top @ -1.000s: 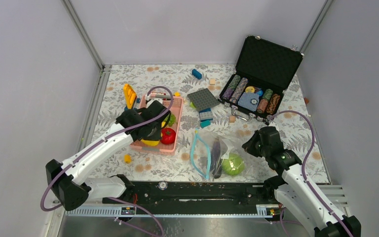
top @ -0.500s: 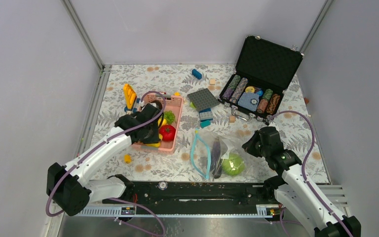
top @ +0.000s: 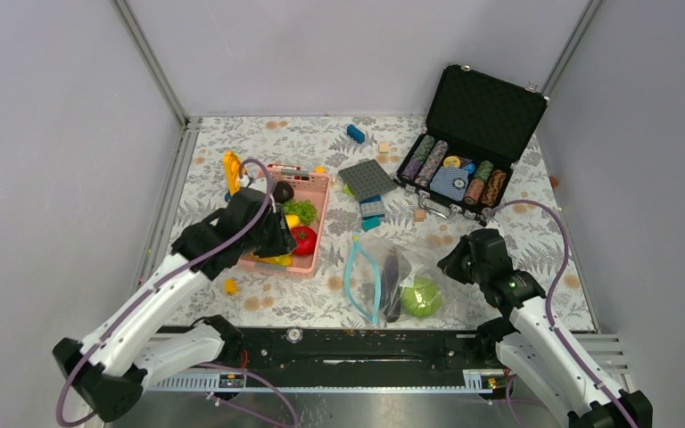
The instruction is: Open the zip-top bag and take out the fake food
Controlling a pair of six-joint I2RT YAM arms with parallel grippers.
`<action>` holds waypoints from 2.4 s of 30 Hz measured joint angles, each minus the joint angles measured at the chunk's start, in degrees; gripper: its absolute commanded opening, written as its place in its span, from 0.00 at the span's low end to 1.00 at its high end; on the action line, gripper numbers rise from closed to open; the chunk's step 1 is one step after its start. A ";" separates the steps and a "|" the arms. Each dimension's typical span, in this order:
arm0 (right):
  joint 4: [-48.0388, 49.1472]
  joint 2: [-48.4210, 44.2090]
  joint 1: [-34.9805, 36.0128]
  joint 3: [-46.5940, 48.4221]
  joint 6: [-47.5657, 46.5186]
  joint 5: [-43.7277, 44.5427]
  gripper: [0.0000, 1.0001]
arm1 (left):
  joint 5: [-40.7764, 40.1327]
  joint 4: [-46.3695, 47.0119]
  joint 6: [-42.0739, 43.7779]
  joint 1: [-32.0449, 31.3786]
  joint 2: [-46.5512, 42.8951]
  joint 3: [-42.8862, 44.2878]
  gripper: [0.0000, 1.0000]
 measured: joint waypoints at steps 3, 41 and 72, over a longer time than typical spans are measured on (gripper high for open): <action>0.00 -0.24 0.00 0.00 -0.07 0.02 0.00 | 1.49 6.47 -3.17 -5.60 -6.51 -2.80 0.14; 0.13 -3.17 -0.04 -1.68 -0.39 -0.22 0.00 | -7.48 48.61 -24.46 -35.93 35.34 -6.62 0.42; 0.52 -2.86 -0.04 -2.45 -0.15 -1.70 0.00 | -16.26 34.84 -23.80 -39.63 45.86 2.75 0.56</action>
